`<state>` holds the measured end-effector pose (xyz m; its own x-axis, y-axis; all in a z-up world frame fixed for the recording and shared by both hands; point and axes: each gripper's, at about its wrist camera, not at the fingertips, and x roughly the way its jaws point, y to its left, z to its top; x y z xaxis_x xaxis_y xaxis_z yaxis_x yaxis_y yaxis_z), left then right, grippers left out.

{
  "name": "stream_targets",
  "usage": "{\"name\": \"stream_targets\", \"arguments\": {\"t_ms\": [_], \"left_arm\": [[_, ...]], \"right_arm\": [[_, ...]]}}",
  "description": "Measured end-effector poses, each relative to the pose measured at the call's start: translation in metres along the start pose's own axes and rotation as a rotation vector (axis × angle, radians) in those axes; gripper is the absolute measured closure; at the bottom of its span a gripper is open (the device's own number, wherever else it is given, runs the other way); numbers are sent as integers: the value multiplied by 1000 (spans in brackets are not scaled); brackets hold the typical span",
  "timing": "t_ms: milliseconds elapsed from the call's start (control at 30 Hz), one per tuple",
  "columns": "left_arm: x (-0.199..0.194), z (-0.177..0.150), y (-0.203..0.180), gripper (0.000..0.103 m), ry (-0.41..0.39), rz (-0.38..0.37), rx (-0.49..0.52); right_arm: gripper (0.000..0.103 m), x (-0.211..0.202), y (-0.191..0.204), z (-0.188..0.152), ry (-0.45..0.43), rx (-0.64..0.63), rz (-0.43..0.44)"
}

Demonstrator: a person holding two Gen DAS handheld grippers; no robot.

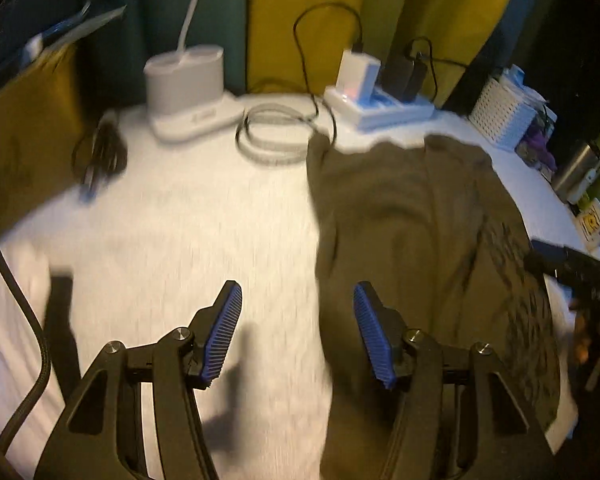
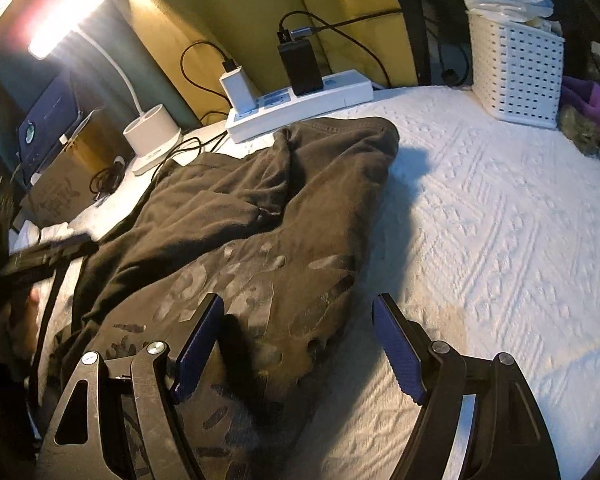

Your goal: Fold small clothes

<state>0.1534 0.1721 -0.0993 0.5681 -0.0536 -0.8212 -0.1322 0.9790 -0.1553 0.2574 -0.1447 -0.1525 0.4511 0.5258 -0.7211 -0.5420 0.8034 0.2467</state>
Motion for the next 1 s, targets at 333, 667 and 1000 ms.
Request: {"name": "stream_targets", "arguments": {"t_ms": [333,667,1000], "left_arm": [[-17,-47,-7,45,27,-54,-47],[-31,-69,-16,88,-9,-129,-39],[-66,-90,-29,101,-85,-101,5]], "right_arm": [[25,-33,18,-36,-3,-31,-75],[25,-45,44,-91,20,-61,-85],[25,-50,63,-119,23,-181,-157]]}}
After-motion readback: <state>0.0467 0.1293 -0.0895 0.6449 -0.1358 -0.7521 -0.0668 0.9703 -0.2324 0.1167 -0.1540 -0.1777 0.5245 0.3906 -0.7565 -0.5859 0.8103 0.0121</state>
